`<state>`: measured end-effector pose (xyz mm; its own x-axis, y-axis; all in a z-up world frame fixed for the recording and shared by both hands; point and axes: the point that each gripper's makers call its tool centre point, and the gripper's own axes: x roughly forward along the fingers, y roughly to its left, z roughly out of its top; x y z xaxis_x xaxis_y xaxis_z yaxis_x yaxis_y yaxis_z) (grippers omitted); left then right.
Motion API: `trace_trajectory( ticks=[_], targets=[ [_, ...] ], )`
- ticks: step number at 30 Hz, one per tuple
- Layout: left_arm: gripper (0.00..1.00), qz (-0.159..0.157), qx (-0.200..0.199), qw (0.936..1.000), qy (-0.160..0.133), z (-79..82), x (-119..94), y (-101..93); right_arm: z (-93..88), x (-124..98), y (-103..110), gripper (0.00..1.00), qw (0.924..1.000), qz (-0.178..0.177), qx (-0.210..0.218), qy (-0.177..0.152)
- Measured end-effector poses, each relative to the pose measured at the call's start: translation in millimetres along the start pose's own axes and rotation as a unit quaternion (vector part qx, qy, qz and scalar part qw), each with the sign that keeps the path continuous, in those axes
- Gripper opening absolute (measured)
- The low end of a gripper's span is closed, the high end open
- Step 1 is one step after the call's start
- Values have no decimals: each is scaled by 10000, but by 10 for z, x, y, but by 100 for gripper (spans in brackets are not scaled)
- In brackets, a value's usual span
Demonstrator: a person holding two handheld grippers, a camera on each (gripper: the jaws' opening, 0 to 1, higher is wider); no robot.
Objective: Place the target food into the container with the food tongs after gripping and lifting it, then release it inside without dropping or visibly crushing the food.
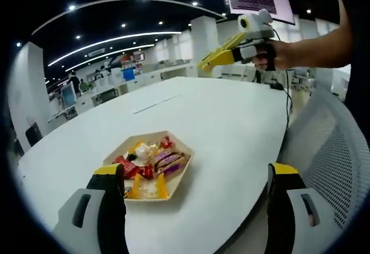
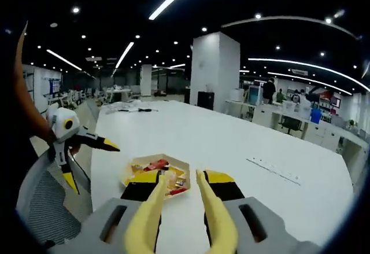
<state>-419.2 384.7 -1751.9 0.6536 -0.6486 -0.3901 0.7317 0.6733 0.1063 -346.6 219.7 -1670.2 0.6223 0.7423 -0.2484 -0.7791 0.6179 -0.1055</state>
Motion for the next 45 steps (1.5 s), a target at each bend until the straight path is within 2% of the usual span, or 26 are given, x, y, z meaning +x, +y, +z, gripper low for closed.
trace_trajectory(
  ticks=[2,5,8,15,20,24,27,29,33,34,35,37,38,39,40,42,43,45],
  targets=[
    [99,19,-60,10000,-34,8,0,17,-91,-72,-7,28,9998,-143,118,50],
    [99,-21,37,10000,-33,20,1,-24,-210,-237,-86,27,9970,-645,434,-19],
    [99,-40,20,10000,-39,20,2,-25,-282,-320,-57,27,9955,-726,599,-37],
    [99,66,-208,9996,-194,90,-37,57,-359,-324,84,27,9961,-611,640,-2],
    [99,-79,-518,9980,-364,208,-99,84,-439,-338,165,27,9960,-583,678,40],
    [99,-251,-345,9984,-370,324,-172,120,-497,-331,259,27,9963,-439,729,125],
    [99,-575,-459,9958,-553,540,-209,124,-391,-296,311,27,9972,-243,712,11],
    [99,-864,-299,9940,-604,689,-219,112,-276,-266,367,27,9968,29,787,-123],
    [91,-1775,-147,9813,-732,1067,-262,-52,169,-237,600,27,9905,975,835,-485],
    [88,-1967,-107,9774,-765,1145,-281,-90,302,-235,684,27,9869,1284,807,-549],
    [86,-2053,24,9748,-875,1279,-281,-87,375,-233,724,27,9846,1446,787,-586],
    [83,-2198,162,9699,-1033,1439,-280,-100,555,-221,789,27,9806,1705,667,-697],
    [79,-2420,64,9651,-995,1479,-298,-147,633,-220,821,27,9775,1834,703,-768],
    [72,-2761,-117,9566,-926,1533,-322,-217,710,-218,844,27,9748,1923,730,-864],
    [69,-2857,-79,9542,-887,1558,-316,-238,782,-214,862,27,9728,1980,728,-960],
    [69,-2783,329,9542,-1048,1648,-256,-235,886,-211,942,27,9642,2287,846,-1047],
    [68,-2828,254,9535,-1014,1663,-239,-263,922,-209,993,27,9581,2484,936,-1071],
    [62,-3015,191,9474,-1052,1712,-243,-331,1016,-204,1055,27,9504,2666,1026,-1233]
  ],
)
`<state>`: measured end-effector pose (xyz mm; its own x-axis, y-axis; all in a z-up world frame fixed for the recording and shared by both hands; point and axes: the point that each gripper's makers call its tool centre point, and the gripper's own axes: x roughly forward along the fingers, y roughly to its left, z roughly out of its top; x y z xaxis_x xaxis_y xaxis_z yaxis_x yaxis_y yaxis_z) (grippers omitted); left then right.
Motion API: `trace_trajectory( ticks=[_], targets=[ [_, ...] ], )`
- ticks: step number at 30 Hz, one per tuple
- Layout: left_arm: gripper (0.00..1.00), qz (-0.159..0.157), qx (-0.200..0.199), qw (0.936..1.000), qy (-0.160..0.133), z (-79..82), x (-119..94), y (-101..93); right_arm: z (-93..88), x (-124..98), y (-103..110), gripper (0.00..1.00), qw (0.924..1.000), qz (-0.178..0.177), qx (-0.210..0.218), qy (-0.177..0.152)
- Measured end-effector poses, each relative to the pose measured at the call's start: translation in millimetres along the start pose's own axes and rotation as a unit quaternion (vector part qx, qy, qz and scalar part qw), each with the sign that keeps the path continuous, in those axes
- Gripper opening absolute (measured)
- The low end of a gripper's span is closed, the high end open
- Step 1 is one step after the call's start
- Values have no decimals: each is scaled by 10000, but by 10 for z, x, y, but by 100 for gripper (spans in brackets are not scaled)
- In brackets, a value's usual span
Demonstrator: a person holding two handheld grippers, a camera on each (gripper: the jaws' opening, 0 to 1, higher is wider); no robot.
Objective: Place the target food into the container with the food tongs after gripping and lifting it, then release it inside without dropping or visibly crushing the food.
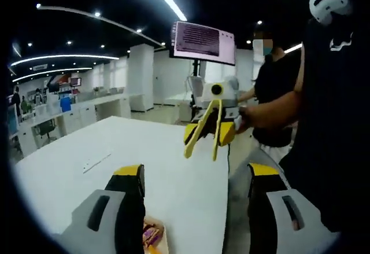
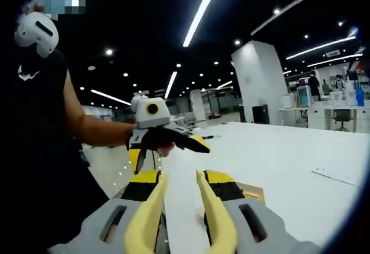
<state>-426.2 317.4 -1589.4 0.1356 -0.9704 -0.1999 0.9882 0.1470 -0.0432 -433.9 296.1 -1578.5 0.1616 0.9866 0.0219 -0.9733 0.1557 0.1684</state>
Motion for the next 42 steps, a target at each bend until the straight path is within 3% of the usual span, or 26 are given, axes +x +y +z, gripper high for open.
trace_trajectory(
  ticks=[4,10,12,18,21,23,25,29,32,37,42],
  targets=[
    [44,-270,-66,9995,-135,86,64,-119,2,72,55,27,9999,116,-56,87],
    [30,-365,-284,9988,-180,72,88,-134,-11,129,131,27,9994,314,-72,109],
    [29,-426,-413,9982,-103,20,112,-161,-16,146,132,27,9994,332,-18,95],
    [23,-356,-273,9990,-90,29,132,-165,-5,155,120,26,9994,307,-126,61],
    [21,-345,-216,9991,65,-24,150,-183,-60,151,129,26,9994,290,-25,173],
    [18,-239,-102,9996,133,-59,161,-156,-112,125,71,25,9995,126,-66,299],
    [14,-175,-37,9995,243,-105,158,-137,-186,73,18,27,9985,-17,227,501],
    [3,-86,-50,9995,288,-125,140,-96,-174,-11,-56,32,9987,-184,175,441],
    [2,-4,84,9993,366,-155,132,-61,-247,-107,-117,33,9977,-365,100,571],
    [1,120,309,9981,510,-232,126,-26,-328,-341,-200,29,9962,-676,184,524],
    [1,55,351,9971,674,-355,132,-50,-460,-555,-281,28,9920,-1027,204,698]
  ],
)
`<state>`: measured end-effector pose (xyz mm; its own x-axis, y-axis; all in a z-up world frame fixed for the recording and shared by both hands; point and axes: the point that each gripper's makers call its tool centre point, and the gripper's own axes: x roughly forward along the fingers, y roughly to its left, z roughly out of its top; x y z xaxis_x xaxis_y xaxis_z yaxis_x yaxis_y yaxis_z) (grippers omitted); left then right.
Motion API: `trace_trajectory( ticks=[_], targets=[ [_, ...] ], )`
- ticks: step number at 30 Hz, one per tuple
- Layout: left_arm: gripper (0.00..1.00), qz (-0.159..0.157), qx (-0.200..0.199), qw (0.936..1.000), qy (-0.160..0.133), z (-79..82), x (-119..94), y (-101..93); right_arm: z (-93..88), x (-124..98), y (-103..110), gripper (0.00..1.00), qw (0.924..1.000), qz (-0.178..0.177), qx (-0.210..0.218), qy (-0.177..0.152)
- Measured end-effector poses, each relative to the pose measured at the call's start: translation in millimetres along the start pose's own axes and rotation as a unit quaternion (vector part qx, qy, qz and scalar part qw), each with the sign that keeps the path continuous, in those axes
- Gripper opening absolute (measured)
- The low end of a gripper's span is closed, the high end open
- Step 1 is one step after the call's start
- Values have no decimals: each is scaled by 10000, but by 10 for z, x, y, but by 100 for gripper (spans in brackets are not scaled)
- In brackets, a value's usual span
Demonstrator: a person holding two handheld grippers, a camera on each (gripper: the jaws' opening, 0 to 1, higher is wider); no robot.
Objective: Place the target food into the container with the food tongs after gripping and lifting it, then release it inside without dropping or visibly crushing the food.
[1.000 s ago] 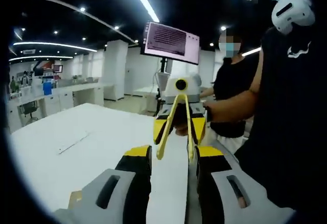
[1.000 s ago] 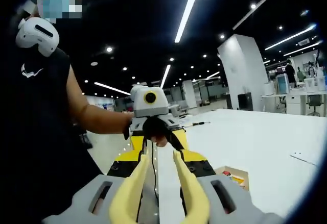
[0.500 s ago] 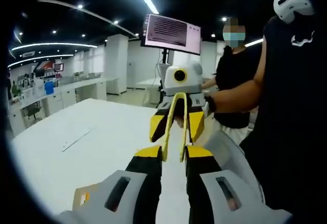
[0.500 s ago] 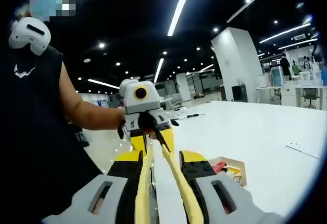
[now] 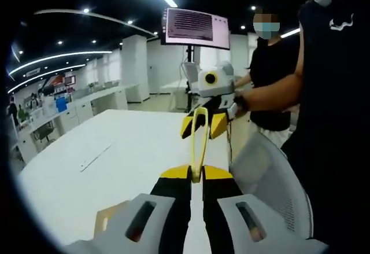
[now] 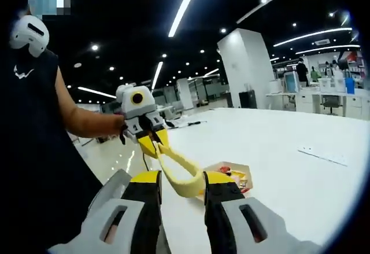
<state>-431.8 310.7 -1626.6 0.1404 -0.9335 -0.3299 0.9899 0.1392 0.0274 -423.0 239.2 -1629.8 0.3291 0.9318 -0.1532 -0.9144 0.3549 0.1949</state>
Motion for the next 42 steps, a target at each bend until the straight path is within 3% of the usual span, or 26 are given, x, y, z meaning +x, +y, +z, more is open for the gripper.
trace_trajectory(
  ticks=[3,7,10,13,14,16,18,22,26,33,35,37,40,42],
  targets=[
    [1,-9,14,10000,73,-98,26,-3,-57,-33,-6,26,10000,-28,-53,73],
    [1,57,148,9994,324,-307,59,-15,-288,15,16,21,9989,-21,-195,423],
    [1,127,349,9969,690,-563,117,7,-628,57,-73,19,9938,-192,-338,1045],
    [1,142,385,9944,972,-811,199,15,-917,98,-152,18,9875,-249,-400,1506],
    [1,107,354,9944,987,-880,242,6,-1039,114,-188,18,9839,-269,-418,1718],
    [1,48,607,9887,1372,-1111,289,10,-1261,143,-205,17,9757,-196,-544,2113],
    [1,23,591,9873,1477,-1267,379,-9,-1475,155,-232,17,9659,-230,-729,2474],
    [1,-30,566,9815,1829,-1539,484,-20,-1809,164,-279,17,9552,-241,-500,2907],
    [1,9,612,9767,2057,-1737,580,-3,-1940,198,-378,17,9470,-373,-892,3062],
    [1,-30,544,9705,2349,-2007,693,27,-2214,207,-450,16,9292,-362,-941,3556],
    [1,-77,508,9693,2405,-2063,697,24,-2234,204,-438,18,9295,-321,-862,3572],
    [1,-51,435,9701,2389,-2092,694,25,-2194,208,-446,21,9349,-379,-806,3436],
    [2,45,484,9661,2534,-2157,706,63,-2126,224,-450,21,9407,-429,-782,3274],
    [3,34,527,9661,2528,-2151,715,52,-2118,222,-447,20,9404,-449,-805,3274]
  ],
)
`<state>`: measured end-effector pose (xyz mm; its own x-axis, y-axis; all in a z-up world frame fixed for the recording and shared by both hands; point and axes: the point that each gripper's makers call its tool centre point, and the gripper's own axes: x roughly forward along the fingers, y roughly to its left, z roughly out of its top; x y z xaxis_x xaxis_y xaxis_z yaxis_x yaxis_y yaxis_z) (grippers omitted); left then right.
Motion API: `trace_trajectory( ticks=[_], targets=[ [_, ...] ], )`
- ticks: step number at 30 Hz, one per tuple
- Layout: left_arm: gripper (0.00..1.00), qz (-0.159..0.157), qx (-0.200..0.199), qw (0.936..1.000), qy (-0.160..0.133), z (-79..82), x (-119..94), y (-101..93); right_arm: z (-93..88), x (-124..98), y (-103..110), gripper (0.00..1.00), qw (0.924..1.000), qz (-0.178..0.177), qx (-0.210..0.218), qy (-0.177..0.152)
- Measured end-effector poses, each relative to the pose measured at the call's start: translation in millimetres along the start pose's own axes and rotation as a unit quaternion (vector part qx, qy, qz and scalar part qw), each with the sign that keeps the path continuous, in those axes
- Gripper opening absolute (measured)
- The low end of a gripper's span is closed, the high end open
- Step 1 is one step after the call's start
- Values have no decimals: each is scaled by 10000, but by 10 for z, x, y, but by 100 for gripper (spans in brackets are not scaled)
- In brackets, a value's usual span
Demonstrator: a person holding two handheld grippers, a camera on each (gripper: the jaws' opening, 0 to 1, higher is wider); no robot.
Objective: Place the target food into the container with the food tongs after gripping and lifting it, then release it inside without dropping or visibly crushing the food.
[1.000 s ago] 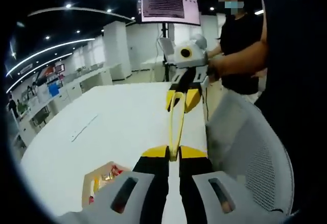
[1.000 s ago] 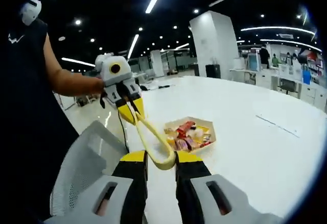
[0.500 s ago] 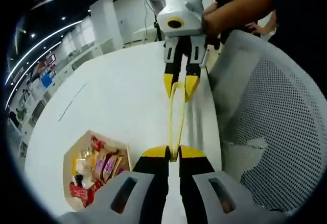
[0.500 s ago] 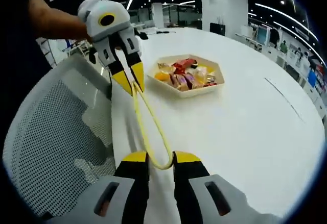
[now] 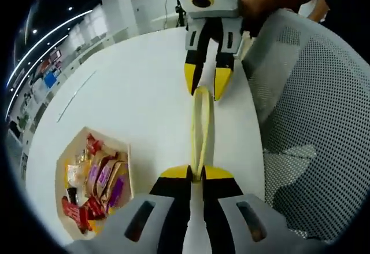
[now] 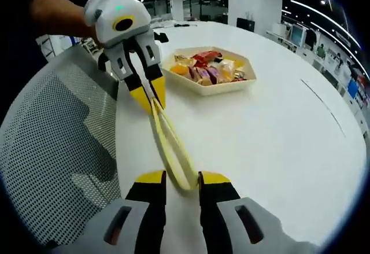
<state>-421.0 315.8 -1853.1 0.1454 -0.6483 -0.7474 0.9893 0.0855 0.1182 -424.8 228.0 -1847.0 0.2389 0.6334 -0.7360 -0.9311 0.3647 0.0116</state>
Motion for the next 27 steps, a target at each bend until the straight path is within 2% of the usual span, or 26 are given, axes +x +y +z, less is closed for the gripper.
trace_trajectory(
  ticks=[1,3,6,10,14,15,18,21,22,23,24,25,26,27],
  targets=[
    [5,-30,40,10000,51,-19,16,-8,3,-3,3,21,10000,-4,-3,-10],
    [15,133,220,9997,-38,37,-5,76,10,-5,-17,23,9999,-89,-38,-29],
    [26,170,283,9994,119,52,-2,80,20,0,-55,23,9998,-184,-65,-71],
    [30,227,275,9993,101,50,-2,52,8,-7,-91,20,9997,-227,-15,5],
    [30,414,29,9991,98,21,-46,132,-49,20,-90,21,9996,-245,-21,103],
    [31,467,-213,9986,130,20,-71,139,-45,18,-93,21,9997,-249,-23,80],
    [38,564,-155,9983,-54,104,-134,203,-29,-5,-103,22,9997,-225,129,27],
    [38,668,-380,9970,-81,153,-214,253,6,-97,-159,20,9994,-337,95,7],
    [39,783,-452,9957,-188,203,-267,293,54,-138,-205,21,9988,-437,172,-120],
    [42,905,-661,9921,-570,346,-365,338,143,-208,-252,22,9974,-527,322,-358],
    [45,934,-865,9886,-806,422,-432,354,175,-244,-266,23,9969,-558,365,-423],
    [48,993,-1118,9830,-1069,483,-539,398,257,-363,-334,24,9947,-694,428,-620],
    [52,1063,-1199,9801,-1175,495,-601,430,270,-393,-354,25,9943,-737,415,-651],
    [55,1139,-1415,9740,-1352,512,-699,475,299,-490,-417,27,9925,-880,416,-743]
  ],
)
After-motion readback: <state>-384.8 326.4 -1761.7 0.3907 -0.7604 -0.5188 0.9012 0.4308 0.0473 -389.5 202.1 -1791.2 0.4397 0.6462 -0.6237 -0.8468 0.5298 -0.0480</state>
